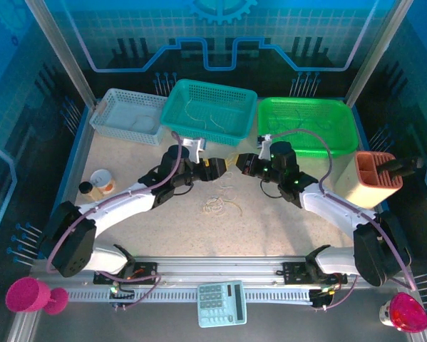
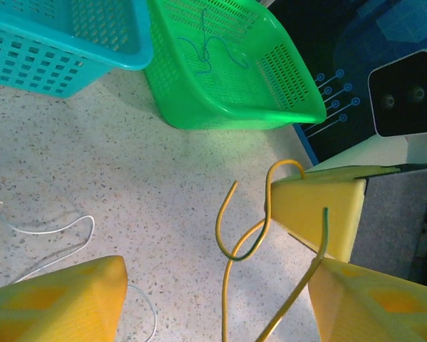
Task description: Untangle the cables
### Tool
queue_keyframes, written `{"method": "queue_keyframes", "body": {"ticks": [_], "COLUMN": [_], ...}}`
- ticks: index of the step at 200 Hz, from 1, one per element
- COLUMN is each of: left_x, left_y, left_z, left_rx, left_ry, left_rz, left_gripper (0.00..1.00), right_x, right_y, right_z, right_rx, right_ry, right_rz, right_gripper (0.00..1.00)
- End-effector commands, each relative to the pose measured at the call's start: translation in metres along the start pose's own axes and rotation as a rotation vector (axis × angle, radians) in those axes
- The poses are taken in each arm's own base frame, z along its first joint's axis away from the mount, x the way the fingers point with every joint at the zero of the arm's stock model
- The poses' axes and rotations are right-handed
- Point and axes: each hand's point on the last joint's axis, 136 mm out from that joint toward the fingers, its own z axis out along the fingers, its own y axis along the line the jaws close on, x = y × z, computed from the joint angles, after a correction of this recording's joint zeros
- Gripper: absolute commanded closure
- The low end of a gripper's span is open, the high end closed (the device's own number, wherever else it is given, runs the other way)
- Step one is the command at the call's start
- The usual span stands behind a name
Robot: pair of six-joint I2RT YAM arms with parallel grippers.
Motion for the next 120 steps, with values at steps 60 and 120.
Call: {"method": "queue_keyframes", "body": {"ticks": [60, 120], "left_x": [-0.031, -0.056], "left_y": [-0.025, -0.055], "left_z": [0.0, -0.029], "left_rx": [0.076, 0.146], "left_ry": [-0.119, -0.2], "left_rz": [0.016, 0.05], "left_gripper": [1.0, 1.0], "right_x": [-0.008, -0.007], "right_y": [0.004, -0.044], "right_z": [-0.004, -0.009], "right_rx": [0.018, 0.144], "right_ry": [-0.053, -0.091], "right_rz": [-0.001, 0.151], "right_gripper": [1.0, 0.9]}}
